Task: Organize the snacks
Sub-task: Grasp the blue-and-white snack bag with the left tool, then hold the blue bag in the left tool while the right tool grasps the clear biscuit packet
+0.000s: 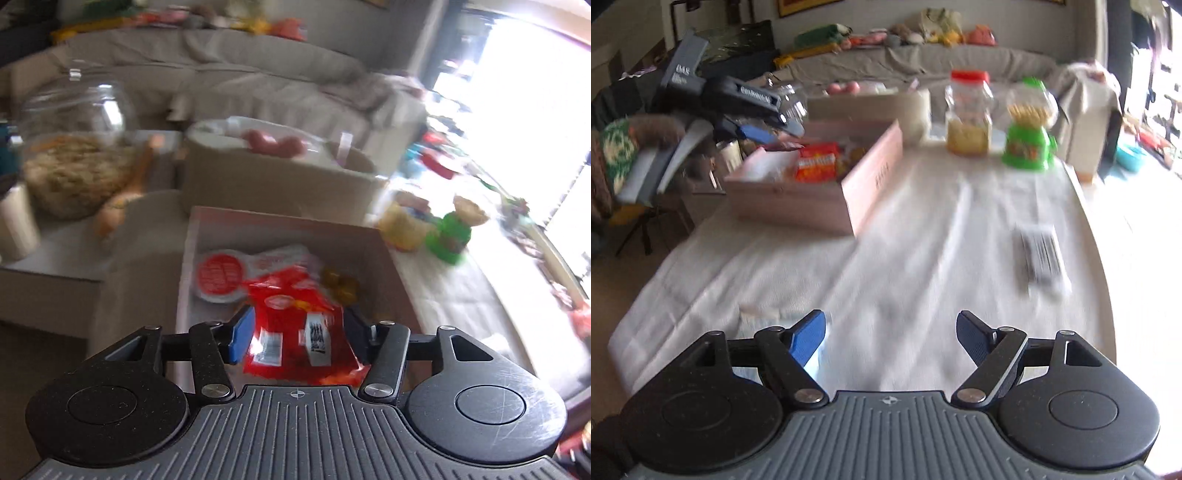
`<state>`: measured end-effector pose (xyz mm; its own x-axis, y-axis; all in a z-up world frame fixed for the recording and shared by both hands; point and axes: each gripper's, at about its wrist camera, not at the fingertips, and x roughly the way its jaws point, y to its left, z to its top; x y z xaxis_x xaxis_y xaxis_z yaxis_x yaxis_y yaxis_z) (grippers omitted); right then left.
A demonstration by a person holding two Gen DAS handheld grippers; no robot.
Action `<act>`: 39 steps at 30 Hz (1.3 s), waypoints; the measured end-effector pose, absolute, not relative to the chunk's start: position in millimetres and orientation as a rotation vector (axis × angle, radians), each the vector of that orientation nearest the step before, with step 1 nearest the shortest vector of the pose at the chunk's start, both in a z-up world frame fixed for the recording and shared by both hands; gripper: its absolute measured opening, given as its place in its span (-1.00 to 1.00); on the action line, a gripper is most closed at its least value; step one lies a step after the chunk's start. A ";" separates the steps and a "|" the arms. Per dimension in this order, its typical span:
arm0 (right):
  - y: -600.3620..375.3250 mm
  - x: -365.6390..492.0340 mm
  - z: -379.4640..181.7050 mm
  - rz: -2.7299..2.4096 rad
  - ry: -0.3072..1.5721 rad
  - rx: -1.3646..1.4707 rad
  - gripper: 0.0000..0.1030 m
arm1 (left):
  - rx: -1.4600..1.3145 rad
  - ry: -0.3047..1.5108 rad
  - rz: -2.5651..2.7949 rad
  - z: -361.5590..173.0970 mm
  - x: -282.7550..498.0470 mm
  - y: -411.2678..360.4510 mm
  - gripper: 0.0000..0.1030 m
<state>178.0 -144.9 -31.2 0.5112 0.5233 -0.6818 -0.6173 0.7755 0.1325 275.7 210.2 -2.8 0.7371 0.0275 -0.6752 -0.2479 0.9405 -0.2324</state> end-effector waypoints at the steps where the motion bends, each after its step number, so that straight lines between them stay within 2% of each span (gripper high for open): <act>1: -148.2 173.4 -34.6 0.693 0.776 -0.132 0.53 | -0.345 0.725 0.136 -2.7 275.3 211.9 0.06; 5: -151.6 153.8 -39.4 0.702 0.745 -0.176 0.53 | -0.248 0.776 0.177 -1.0 274.5 198.4 0.03; 9: -161.7 140.9 -34.5 0.713 0.718 -0.191 0.53 | -0.222 0.663 0.159 8.5 236.7 185.5 0.01; 12: -184.8 131.6 -22.1 0.663 0.675 -0.221 0.53 | -0.286 0.677 0.015 9.3 198.0 172.1 0.01; 15: -216.6 130.0 -11.7 0.506 0.659 -0.246 0.62 | -0.333 0.766 -0.157 -4.5 157.5 148.1 0.01; 19: -249.6 139.8 -27.0 0.357 0.745 -0.213 0.63 | -0.339 0.855 -0.270 -37.2 112.4 111.1 0.01; 22: -258.2 140.6 -46.2 0.377 0.806 -0.118 0.63 | -0.349 0.883 -0.289 -56.6 93.2 94.9 0.01; 25: -245.7 132.8 -52.3 0.493 0.783 -0.021 0.61 | -0.385 0.889 -0.253 -66.1 88.9 97.0 0.01; 27: -223.0 123.3 -47.9 0.582 0.745 -0.006 0.53 | -0.414 0.894 -0.224 -71.1 91.0 105.1 0.01; 29: -196.8 114.5 -43.7 0.683 0.730 -0.029 0.28 | -0.442 0.902 -0.203 -75.1 89.4 112.3 0.01; 32: -159.0 116.8 -50.6 0.774 0.766 -0.076 0.05 | -0.493 0.912 -0.203 -87.2 92.0 114.5 0.01; 34: -141.1 120.4 -59.9 0.790 0.797 -0.119 -0.04 | -0.518 0.913 -0.211 -92.2 92.7 112.9 0.01; 39: -139.4 124.0 -64.5 0.794 0.808 -0.119 -0.05 | -0.560 0.881 -0.231 -97.3 107.3 107.5 0.03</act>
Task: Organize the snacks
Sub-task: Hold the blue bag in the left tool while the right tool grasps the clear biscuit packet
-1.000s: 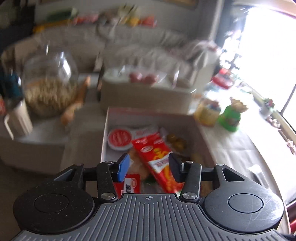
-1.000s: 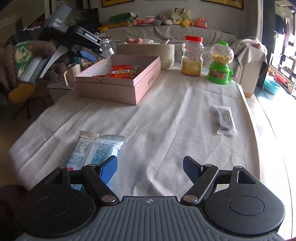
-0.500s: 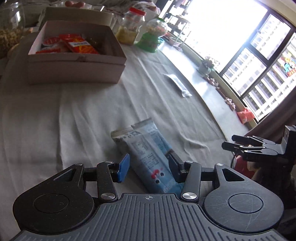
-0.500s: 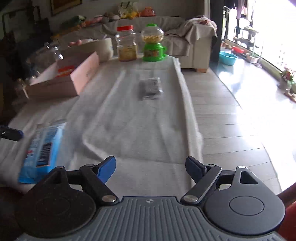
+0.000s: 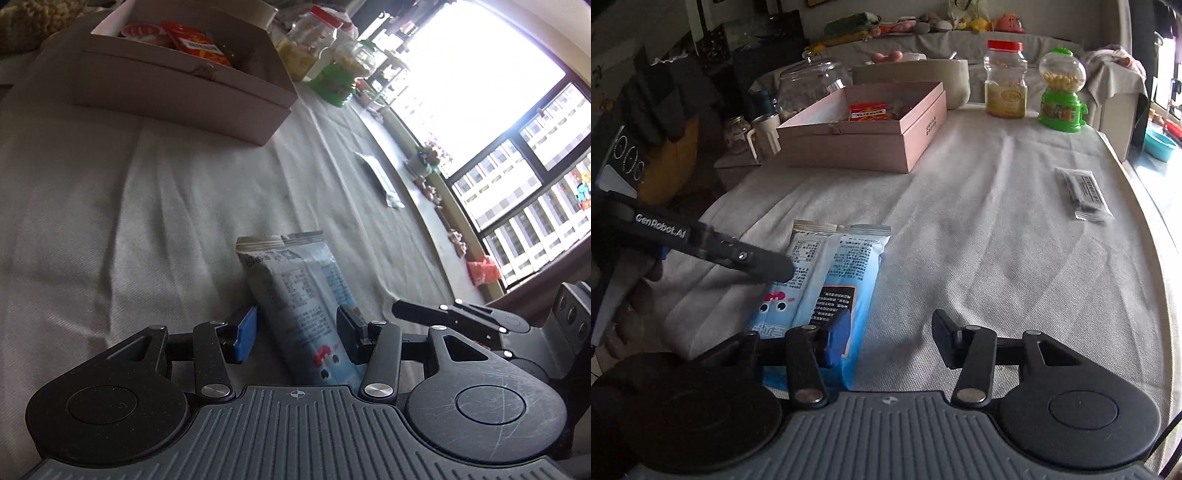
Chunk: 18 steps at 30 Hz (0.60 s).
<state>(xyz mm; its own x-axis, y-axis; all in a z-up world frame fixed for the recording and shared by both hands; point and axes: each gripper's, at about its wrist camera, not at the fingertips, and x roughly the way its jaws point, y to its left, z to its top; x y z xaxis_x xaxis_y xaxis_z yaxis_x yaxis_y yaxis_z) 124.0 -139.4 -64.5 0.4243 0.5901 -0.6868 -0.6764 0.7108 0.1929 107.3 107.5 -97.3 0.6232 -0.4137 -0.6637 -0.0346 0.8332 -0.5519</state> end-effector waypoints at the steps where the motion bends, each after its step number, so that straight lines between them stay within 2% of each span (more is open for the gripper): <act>1: -140.9 125.9 -65.6 0.791 0.815 -0.109 -0.05 | -0.556 0.873 -0.234 -96.0 112.3 104.4 0.08; 7: -131.4 138.4 -65.1 0.785 0.804 -0.099 -0.05 | -0.520 0.811 -0.266 -90.1 178.3 100.5 0.07; 10: -134.4 156.7 -50.5 0.728 0.710 -0.105 -0.03 | -0.448 0.753 -0.205 -76.1 192.9 104.9 0.07; 11: -141.1 167.9 -44.4 0.684 0.676 -0.091 0.01 | -0.401 0.728 -0.202 -68.8 189.9 103.9 0.07; 13: -157.5 199.3 -36.9 0.583 0.642 -0.043 0.34 | -0.293 0.700 -0.220 -56.7 175.7 95.8 0.07; 14: -164.5 219.2 -36.2 0.537 0.646 -0.025 0.41 | -0.233 0.697 -0.240 -52.9 166.6 88.4 0.07; 18: -174.4 298.4 -58.0 0.446 0.771 0.012 0.40 | -0.105 0.748 -0.328 -57.6 133.7 55.8 0.07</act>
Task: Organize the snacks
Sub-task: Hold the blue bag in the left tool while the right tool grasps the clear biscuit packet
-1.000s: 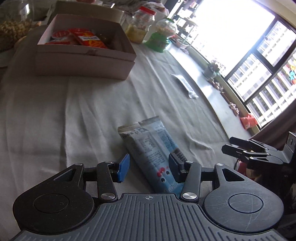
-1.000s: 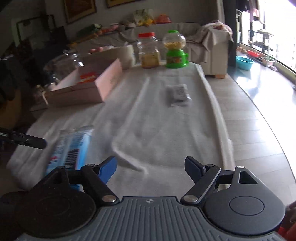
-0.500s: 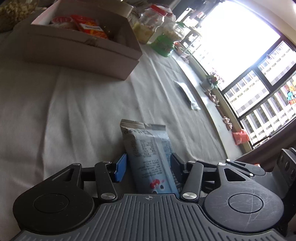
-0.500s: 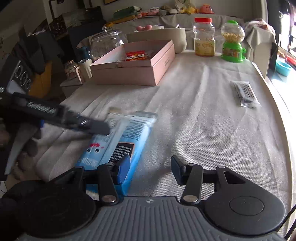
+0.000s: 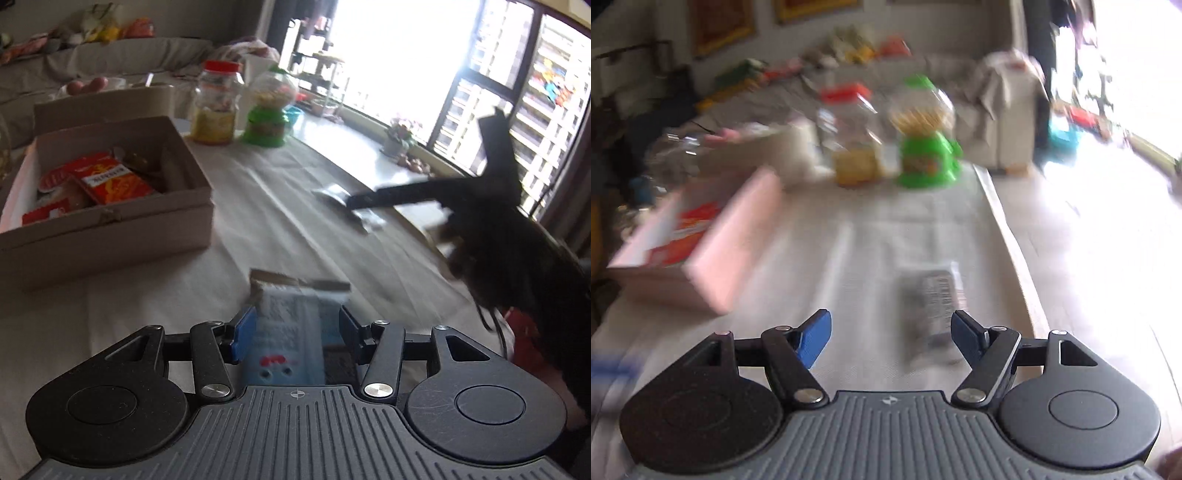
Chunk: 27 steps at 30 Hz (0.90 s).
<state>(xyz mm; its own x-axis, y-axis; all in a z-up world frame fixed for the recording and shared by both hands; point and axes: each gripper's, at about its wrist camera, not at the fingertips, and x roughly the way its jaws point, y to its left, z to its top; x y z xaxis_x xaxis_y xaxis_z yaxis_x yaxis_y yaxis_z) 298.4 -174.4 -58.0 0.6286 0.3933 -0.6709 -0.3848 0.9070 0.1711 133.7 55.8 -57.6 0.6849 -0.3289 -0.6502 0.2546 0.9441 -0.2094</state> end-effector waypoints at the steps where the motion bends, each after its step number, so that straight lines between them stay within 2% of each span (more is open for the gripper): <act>1: -173.3 311.9 -66.0 0.427 0.803 0.018 0.40 | -0.080 0.759 -0.342 -60.6 127.4 48.2 0.07; 3: -168.5 323.4 -77.9 0.393 0.826 0.008 0.33 | -0.008 0.767 -0.355 -67.1 115.7 34.0 0.07; 5: -159.0 311.2 -81.6 0.385 0.792 -0.060 -0.15 | 0.070 0.778 -0.362 -74.1 110.3 22.0 0.07; 11: -154.2 238.7 -84.1 0.470 0.768 -0.089 -0.14 | 0.195 0.760 -0.315 -83.3 111.7 5.7 0.07; 14: -159.9 200.4 -83.8 0.501 0.745 -0.069 -0.13 | 0.242 0.741 -0.293 -86.6 117.6 -1.0 0.15; 18: -174.5 176.4 -86.9 0.473 0.679 -0.037 -0.12 | 0.275 0.754 -0.265 -87.2 125.7 -7.6 0.17; 19: -177.4 177.3 -86.6 0.474 0.678 -0.016 -0.08 | 0.280 0.764 -0.268 -87.6 126.9 -9.7 0.27; 20: -180.4 180.9 -86.2 0.470 0.682 0.006 0.06 | 0.285 0.769 -0.276 -88.0 127.1 -12.3 0.43; 23: -186.9 189.0 -88.1 0.475 0.695 0.064 0.12 | 0.275 0.776 -0.297 -91.5 129.2 -17.5 0.74; 27: -187.1 186.5 -89.9 0.478 0.686 0.071 0.17 | 0.221 0.751 -0.313 -88.0 126.9 -13.6 0.73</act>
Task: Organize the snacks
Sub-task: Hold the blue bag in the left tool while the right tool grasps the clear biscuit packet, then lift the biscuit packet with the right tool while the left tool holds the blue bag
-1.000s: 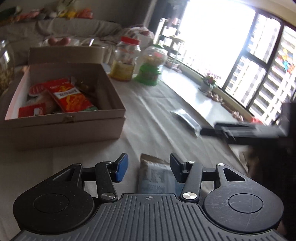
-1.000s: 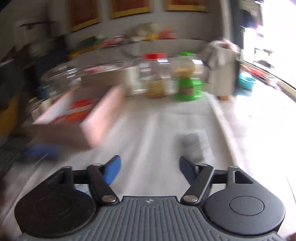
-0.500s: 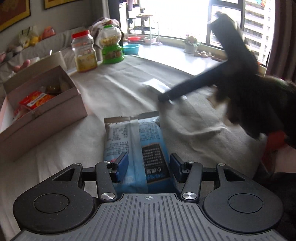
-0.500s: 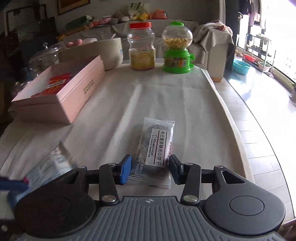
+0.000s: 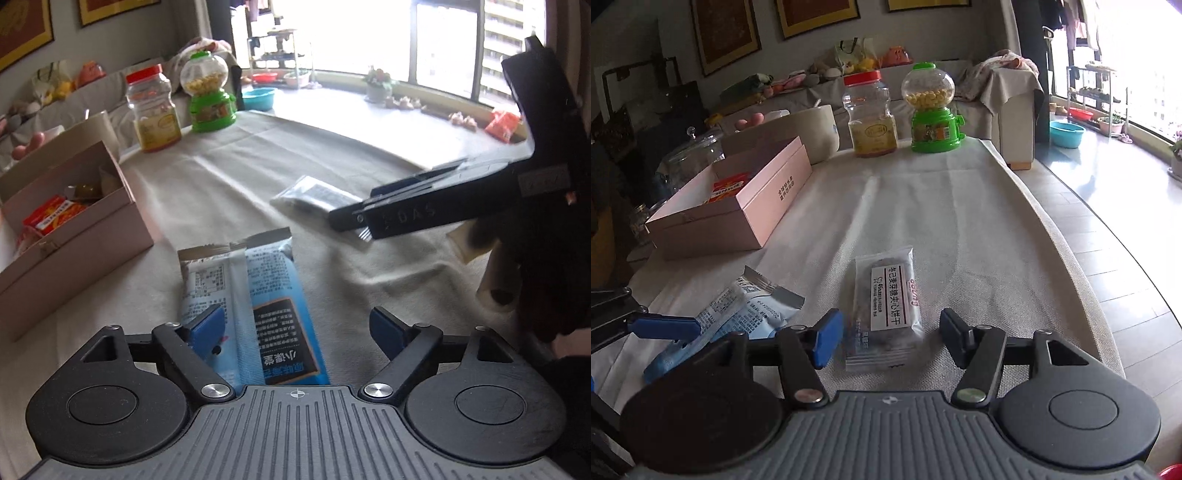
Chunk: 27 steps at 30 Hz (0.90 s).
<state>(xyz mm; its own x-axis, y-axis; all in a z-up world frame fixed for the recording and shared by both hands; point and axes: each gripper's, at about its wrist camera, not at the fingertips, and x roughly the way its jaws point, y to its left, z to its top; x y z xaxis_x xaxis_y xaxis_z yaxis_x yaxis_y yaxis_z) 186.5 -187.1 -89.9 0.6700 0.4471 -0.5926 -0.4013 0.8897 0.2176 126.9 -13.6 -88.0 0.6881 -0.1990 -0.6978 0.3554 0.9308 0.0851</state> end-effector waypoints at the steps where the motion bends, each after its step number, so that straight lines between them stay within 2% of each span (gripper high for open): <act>1: -187.4 186.6 -90.1 0.482 0.686 0.075 0.21 | 0.222 0.752 -0.296 -87.9 128.0 -11.7 0.68; 8: -187.8 185.4 -91.0 0.489 0.685 0.090 0.29 | 0.121 0.784 -0.190 -91.7 142.2 12.4 0.67; 13: -184.3 184.5 -91.4 0.492 0.684 0.066 0.37 | 0.111 0.790 -0.188 -98.1 147.3 14.2 0.77; 15: -180.4 183.7 -91.3 0.495 0.686 0.044 0.43 | 0.118 0.789 -0.190 -97.8 147.1 13.6 0.77; 23: -168.4 186.4 -92.2 0.569 0.716 -0.037 0.89 | 0.074 0.773 -0.165 -95.5 140.5 29.3 0.71; 27: -176.8 190.0 -92.2 0.619 0.734 0.025 1.00 | 0.053 0.789 -0.083 -93.8 137.1 44.0 0.71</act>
<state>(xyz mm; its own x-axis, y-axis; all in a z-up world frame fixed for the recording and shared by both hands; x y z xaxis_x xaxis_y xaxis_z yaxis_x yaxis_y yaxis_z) 190.0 -176.8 -92.2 0.5739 0.5364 -0.6188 -0.5194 0.8226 0.2313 137.1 44.0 -93.8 0.7017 -0.0550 -0.7103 0.0947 0.9954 0.0165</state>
